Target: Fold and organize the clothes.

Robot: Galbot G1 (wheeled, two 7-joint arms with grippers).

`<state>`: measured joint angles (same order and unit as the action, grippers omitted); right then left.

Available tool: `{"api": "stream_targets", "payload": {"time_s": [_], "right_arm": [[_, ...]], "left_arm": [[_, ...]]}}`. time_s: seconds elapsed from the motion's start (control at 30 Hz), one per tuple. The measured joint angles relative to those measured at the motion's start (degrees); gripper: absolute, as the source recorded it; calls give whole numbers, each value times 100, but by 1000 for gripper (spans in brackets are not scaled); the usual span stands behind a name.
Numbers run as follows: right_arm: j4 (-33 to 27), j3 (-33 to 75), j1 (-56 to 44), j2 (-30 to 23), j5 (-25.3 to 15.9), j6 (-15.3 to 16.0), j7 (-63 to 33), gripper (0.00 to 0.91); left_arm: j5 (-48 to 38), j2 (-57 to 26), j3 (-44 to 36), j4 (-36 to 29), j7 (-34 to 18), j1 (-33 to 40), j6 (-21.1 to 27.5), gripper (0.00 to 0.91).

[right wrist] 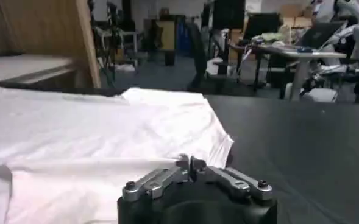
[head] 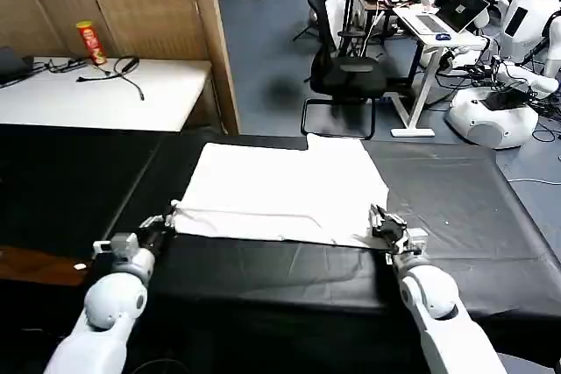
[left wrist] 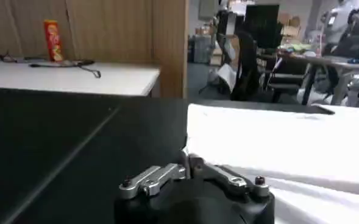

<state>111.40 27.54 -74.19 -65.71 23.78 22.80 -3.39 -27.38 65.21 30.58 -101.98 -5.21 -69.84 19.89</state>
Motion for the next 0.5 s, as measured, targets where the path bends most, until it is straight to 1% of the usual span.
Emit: {"api": "stream_targets", "payload": {"time_s": [0.13, 0.3, 0.33, 0.43, 0.47, 0.5], "right_arm": [[252, 172, -485, 22, 0, -54, 23, 878], [226, 274, -768, -34, 0, -173, 45, 868], [208, 275, -784, -47, 0, -176, 48, 809], [149, 254, -798, -83, -7, -180, 56, 741], [131, 245, -802, -90, -14, -180, 58, 683], [111, 226, -804, -100, -28, -180, 62, 673]], "left_arm": [[-143, -23, 68, -121, 35, -149, 91, 878], [-435, -62, 169, -342, 187, -498, 164, 878], [-447, -67, 185, -348, 210, -557, 162, 878], [-564, -74, 222, -339, 285, -685, 153, 878], [-616, -76, 233, -326, 310, -711, 151, 770], [-671, -77, 243, -306, 325, -732, 149, 673]]}}
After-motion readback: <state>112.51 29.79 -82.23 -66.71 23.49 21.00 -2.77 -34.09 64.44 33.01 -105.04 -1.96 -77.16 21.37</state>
